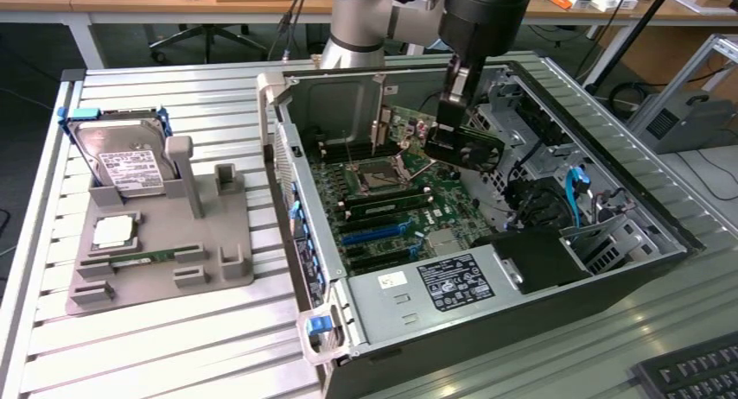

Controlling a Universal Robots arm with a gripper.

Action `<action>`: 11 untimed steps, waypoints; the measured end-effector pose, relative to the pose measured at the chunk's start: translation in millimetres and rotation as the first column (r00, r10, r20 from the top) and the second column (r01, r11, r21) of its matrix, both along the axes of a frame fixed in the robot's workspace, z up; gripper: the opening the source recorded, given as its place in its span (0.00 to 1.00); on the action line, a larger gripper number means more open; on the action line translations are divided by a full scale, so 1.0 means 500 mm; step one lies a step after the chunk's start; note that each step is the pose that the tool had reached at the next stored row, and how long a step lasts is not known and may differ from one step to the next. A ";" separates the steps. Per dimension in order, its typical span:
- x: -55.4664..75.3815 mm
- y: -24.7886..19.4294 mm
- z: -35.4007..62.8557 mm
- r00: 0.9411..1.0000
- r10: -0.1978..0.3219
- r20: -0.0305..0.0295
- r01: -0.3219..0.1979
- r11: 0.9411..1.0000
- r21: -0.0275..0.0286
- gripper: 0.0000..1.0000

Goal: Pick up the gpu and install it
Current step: 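Insert the gpu into the slot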

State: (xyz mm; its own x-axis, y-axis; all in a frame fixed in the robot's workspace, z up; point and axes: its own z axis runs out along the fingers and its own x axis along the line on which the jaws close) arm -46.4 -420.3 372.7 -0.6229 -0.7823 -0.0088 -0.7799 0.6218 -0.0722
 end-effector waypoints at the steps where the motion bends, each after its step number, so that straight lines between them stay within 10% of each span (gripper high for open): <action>1: 0.000 0.0000 0.000 1.000 0.003 0.000 -0.003 1.000 0.000 0.27; 11: 0.000 0.0000 0.000 1.000 0.023 0.000 -0.023 1.000 -0.001 0.27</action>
State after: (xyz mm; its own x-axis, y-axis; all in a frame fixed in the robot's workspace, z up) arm -46.4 -420.3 372.7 -0.6050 -0.7962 -0.0076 -0.7938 0.6038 -0.0730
